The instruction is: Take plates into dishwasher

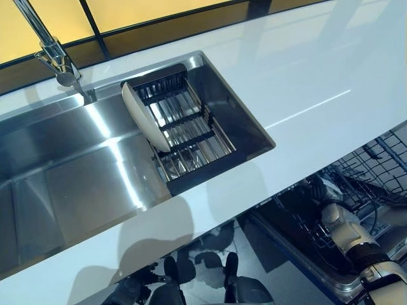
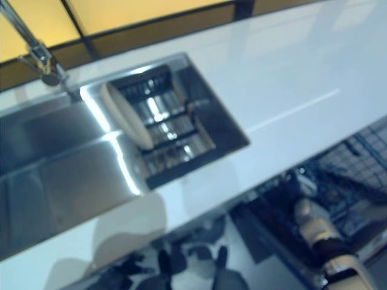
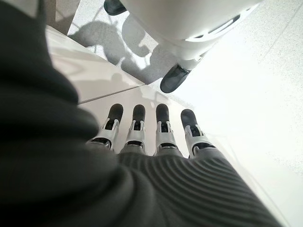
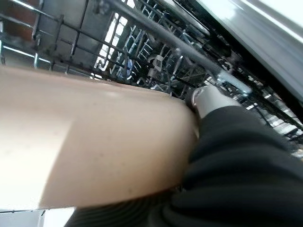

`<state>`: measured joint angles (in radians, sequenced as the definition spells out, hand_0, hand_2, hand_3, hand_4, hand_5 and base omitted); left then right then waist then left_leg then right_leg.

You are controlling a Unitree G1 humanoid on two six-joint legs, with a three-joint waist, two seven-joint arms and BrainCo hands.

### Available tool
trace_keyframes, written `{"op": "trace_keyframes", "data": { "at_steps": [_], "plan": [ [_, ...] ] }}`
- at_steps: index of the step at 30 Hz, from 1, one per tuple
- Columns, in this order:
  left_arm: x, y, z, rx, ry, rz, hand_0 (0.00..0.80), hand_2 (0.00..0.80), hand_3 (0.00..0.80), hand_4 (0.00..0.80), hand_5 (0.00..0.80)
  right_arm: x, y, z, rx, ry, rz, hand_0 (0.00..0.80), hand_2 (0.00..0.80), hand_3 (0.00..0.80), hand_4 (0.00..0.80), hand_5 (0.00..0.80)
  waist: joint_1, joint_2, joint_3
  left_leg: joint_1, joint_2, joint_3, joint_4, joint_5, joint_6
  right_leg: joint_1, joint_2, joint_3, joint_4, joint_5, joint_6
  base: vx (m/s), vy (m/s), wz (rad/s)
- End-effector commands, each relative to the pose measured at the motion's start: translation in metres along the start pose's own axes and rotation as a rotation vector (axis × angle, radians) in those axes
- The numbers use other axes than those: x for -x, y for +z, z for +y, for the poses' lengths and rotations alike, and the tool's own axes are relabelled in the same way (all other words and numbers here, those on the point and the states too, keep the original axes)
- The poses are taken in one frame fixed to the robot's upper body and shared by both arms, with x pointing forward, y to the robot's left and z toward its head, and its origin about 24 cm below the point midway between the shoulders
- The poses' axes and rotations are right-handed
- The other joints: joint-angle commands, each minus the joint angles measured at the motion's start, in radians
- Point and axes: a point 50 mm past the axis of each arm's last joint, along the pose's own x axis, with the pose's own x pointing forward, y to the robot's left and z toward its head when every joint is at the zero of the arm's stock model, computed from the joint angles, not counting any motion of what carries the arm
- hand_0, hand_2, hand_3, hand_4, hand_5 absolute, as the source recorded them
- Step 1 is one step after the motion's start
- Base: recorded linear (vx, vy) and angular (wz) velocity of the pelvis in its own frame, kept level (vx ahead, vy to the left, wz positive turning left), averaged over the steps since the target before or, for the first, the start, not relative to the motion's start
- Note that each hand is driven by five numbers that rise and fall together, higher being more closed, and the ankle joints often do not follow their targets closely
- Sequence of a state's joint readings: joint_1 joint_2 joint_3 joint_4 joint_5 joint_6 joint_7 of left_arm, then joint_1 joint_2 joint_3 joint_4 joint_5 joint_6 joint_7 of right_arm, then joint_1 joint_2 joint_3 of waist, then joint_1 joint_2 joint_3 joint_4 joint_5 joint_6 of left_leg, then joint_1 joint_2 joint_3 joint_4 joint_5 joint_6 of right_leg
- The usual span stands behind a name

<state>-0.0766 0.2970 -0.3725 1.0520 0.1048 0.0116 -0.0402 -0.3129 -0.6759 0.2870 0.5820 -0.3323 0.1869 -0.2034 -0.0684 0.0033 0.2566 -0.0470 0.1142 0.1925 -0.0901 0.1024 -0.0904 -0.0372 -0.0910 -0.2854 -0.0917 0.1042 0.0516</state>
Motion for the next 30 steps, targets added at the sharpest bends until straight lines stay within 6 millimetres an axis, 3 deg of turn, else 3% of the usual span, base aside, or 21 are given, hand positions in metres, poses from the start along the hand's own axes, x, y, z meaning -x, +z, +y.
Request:
{"op": "trace_keyframes", "data": {
  "at_steps": [1, 25, 26, 29, 30],
  "plan": [
    [-0.004, 0.037, 0.033, -0.117, 0.079, -0.102, 0.0, 0.0, 0.0, 0.0, 0.0, -0.012, 0.022, -0.008, -0.002, -0.032, -0.039, 0.8, 0.8, 0.8, 0.8, 0.8, 0.023, 0.007, 0.014, 0.019, -0.007, 0.079, 0.003, -0.039, -0.011, -0.001, 0.025, 0.014, 0.036, -0.086, 0.027, 0.0, 0.0, 0.0],
    [-0.004, 0.031, 0.035, -0.113, 0.088, -0.086, 0.0, 0.0, 0.0, 0.0, 0.0, -0.013, 0.009, -0.01, -0.043, -0.094, 0.022, 0.787, 0.787, 0.787, 0.787, 0.787, 0.037, -0.008, 0.007, 0.029, -0.009, 0.073, 0.003, -0.043, -0.002, 0.013, 0.033, 0.006, 0.038, -0.085, 0.027, 0.0, 0.0, 0.0],
    [-0.004, 0.03, 0.035, -0.113, 0.088, -0.085, 0.0, 0.0, 0.0, 0.0, 0.0, -0.012, 0.008, -0.01, -0.045, -0.098, 0.022, 0.659, 0.659, 0.659, 0.659, 0.659, 0.037, -0.009, 0.007, 0.03, -0.009, 0.073, 0.003, -0.043, -0.002, 0.014, 0.034, 0.005, 0.037, -0.085, 0.027, 0.0, 0.0, 0.0],
    [-0.003, 0.028, 0.035, -0.113, 0.088, -0.08, 0.0, 0.0, 0.0, 0.0, 0.0, -0.012, 0.007, -0.012, -0.051, -0.112, 0.023, 0.0, 0.0, 0.0, 0.0, 0.0, 0.038, -0.011, 0.005, 0.033, -0.009, 0.074, 0.003, -0.045, -0.001, 0.018, 0.035, 0.004, 0.036, -0.085, 0.028, 0.0, 0.0, 0.0],
    [-0.003, 0.027, 0.036, -0.112, 0.088, -0.079, 0.0, 0.0, 0.0, 0.0, 0.0, -0.012, 0.007, -0.013, -0.052, -0.116, 0.021, 0.0, 0.0, 0.0, 0.0, 0.0, 0.037, -0.012, 0.004, 0.034, -0.008, 0.075, 0.003, -0.045, -0.001, 0.019, 0.035, 0.004, 0.036, -0.085, 0.029, 0.0, 0.0, 0.0]
  ]
}}
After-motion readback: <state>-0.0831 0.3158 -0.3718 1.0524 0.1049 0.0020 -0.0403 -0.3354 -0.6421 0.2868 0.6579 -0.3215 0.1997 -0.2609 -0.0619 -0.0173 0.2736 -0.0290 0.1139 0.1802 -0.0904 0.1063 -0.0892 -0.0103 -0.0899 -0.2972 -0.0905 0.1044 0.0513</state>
